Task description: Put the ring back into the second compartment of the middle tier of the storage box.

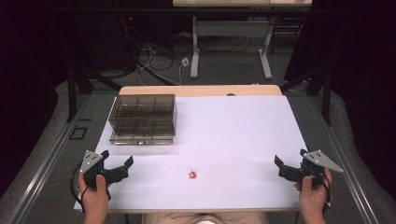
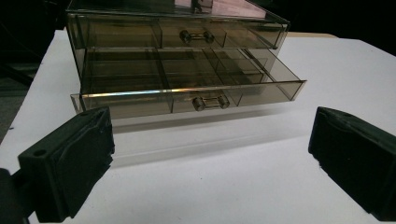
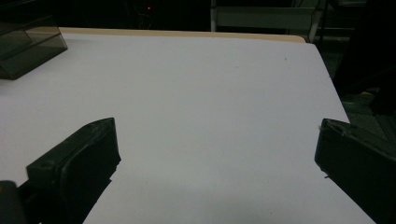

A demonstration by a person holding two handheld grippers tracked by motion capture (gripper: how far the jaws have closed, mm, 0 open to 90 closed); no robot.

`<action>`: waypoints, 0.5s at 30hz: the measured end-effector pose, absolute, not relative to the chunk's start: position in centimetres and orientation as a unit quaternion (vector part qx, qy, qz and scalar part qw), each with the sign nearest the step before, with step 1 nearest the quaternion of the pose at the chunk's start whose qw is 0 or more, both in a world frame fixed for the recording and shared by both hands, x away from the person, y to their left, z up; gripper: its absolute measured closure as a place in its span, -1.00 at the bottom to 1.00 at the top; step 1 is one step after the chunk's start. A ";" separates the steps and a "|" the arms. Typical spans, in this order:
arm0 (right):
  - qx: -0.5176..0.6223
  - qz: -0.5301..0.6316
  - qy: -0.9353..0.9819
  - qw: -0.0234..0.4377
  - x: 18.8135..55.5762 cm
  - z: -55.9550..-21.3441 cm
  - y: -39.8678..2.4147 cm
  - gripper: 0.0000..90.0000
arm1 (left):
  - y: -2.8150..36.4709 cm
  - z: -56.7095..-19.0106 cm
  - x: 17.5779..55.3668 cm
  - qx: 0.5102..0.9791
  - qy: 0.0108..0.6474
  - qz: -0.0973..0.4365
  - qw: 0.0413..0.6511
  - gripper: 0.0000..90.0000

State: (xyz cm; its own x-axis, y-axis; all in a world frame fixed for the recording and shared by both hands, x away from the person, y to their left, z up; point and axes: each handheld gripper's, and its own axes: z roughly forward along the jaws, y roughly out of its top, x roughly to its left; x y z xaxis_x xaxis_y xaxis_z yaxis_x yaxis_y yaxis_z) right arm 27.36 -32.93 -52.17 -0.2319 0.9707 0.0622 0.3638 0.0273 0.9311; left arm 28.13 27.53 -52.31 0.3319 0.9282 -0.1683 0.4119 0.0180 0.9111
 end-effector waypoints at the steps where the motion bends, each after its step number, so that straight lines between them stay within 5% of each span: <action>1: 0.525 0.457 0.637 0.332 27.4 -52.2 -32.9 -1.00 | 27.4 -52.3 28.1 0.649 0.517 0.263 0.493 -0.99; 15: 0.521 0.449 0.649 0.325 27.6 -52.8 -32.3 -1.00 | 24.6 -51.7 28.0 0.653 0.509 0.263 0.495 -0.99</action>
